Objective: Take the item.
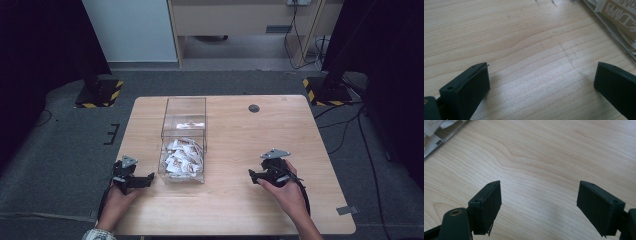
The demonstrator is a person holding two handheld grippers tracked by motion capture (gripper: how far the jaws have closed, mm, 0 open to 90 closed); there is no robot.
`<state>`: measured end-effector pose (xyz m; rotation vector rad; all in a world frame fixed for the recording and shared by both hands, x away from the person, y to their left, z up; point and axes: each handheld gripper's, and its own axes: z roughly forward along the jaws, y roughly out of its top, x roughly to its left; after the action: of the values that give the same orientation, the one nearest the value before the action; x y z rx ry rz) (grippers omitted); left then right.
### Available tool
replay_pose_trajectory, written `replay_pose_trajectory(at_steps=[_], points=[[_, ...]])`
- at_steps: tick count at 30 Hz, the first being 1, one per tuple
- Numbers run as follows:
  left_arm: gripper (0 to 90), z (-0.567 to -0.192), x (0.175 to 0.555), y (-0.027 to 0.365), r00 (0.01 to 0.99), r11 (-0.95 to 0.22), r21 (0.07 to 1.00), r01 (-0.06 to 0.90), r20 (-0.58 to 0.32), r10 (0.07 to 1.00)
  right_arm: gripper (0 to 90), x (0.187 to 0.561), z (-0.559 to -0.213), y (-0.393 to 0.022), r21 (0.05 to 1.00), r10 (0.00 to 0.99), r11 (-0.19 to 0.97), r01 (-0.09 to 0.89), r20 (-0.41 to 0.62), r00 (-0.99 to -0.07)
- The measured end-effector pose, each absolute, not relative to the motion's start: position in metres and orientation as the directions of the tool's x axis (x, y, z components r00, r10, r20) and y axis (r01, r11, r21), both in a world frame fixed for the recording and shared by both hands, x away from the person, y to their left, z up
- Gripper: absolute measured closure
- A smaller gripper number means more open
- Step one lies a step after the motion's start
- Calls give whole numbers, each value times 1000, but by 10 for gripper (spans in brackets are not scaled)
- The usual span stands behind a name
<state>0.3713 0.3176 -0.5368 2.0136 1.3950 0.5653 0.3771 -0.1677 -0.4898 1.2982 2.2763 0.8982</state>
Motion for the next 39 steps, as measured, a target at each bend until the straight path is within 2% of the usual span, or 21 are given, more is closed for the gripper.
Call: replay_pose_trajectory(at_steps=[39], points=[[0,-537,371,318,351,-252,696,672,0,936,196,380,-458,-140,700,826,421,577,-33,-563]])
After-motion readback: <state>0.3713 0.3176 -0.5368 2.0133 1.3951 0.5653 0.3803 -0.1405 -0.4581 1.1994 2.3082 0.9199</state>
